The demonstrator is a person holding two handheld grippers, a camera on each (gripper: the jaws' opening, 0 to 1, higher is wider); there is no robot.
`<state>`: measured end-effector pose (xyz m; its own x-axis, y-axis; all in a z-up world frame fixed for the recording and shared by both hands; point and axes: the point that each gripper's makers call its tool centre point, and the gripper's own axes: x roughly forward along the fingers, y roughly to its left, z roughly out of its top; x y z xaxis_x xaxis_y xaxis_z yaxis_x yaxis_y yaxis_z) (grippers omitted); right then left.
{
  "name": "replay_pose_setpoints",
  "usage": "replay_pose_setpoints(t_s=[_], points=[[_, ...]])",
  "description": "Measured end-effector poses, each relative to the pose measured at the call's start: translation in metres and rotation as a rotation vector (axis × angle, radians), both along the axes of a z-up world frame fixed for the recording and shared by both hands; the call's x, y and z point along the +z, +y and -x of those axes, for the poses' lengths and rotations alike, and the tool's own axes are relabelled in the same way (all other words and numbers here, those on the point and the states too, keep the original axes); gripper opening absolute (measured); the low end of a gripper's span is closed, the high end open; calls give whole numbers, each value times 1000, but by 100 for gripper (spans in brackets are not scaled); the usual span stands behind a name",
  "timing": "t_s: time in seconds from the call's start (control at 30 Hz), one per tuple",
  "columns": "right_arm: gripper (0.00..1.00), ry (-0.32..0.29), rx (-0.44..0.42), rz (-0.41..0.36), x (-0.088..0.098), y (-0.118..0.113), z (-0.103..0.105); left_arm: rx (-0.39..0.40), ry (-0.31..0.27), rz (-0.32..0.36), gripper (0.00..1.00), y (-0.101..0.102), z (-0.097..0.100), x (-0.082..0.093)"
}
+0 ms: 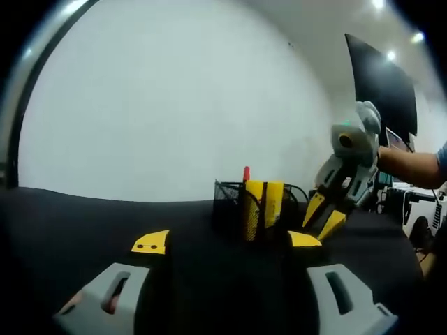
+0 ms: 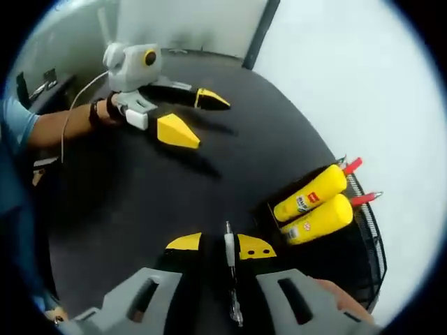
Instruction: Pick up pens and glue sticks and place them into the holder.
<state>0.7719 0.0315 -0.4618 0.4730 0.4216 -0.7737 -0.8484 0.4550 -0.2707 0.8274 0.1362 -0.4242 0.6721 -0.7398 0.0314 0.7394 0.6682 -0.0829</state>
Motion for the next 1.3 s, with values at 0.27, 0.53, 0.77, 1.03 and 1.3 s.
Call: replay_pose_setpoints(t_s=[0.27, 0.53, 0.77, 1.03, 1.3], points=[[14, 28, 7, 91, -25, -1, -10, 1, 4, -8, 61, 0, -2, -2], [10, 55, 0, 113, -32, -6, -18, 1, 11, -10, 61, -1, -3, -3], [4, 80, -11, 112, -34, -9, -19, 3, 14, -10, 61, 0, -5, -4], [4, 27, -11, 78, -3, -16, -14, 6, 16, -13, 60, 0, -6, -4], [4, -10, -30, 65, 29, -33, -2, 4, 18, -22, 60, -1, -6, -6]])
